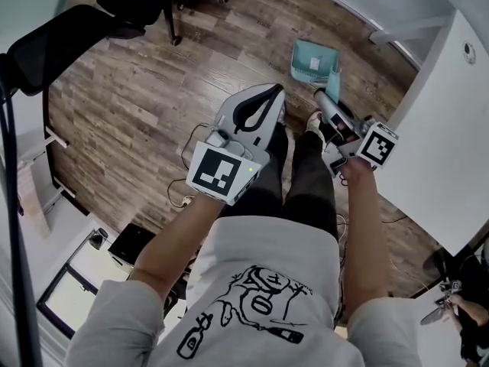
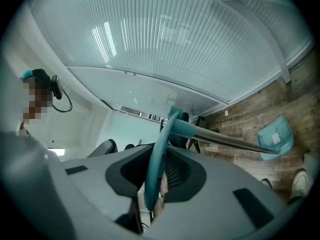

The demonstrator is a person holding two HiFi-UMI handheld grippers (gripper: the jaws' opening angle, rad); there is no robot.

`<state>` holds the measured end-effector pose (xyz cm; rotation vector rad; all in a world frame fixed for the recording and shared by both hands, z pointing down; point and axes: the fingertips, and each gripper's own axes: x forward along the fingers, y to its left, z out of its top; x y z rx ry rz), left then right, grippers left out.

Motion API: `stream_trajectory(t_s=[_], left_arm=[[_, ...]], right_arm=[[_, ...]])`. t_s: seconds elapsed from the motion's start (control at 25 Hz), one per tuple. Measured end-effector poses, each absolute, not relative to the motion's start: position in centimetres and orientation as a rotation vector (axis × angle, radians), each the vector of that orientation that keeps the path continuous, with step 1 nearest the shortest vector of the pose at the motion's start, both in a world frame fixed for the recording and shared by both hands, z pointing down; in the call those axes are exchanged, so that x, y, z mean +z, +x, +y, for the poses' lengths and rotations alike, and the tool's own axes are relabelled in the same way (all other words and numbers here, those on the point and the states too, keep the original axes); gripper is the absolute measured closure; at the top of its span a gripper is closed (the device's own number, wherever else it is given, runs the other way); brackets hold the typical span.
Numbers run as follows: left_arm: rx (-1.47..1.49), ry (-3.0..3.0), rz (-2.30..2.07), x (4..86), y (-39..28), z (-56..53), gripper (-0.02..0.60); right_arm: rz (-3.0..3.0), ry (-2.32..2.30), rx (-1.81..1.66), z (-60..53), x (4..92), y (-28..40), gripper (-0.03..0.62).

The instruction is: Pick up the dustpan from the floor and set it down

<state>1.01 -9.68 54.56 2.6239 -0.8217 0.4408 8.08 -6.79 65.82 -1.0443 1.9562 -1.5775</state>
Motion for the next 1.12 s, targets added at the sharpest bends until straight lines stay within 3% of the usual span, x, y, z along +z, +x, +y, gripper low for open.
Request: stream_trajectory(t_s=[0.76,0.96,1.12], left_arm=[[0.477,2.588,-0.804,56.2,0.5,-8.4,0.586],[0.481,2.581,-0.800,56.2,0.1,-8.3,0.586],[0.483,2.581,-0.793,56.3,0.3,-8.0,0.586]], right_arm=[[1.841,-0.957,-1.796,-1.2,71.5,4.3,0.546],[1.875,-0.998,-1.890,1.7,73.2,3.3,0.520],[1.859,-0.993,-1.921,2.6,73.8,2.9,0.460]])
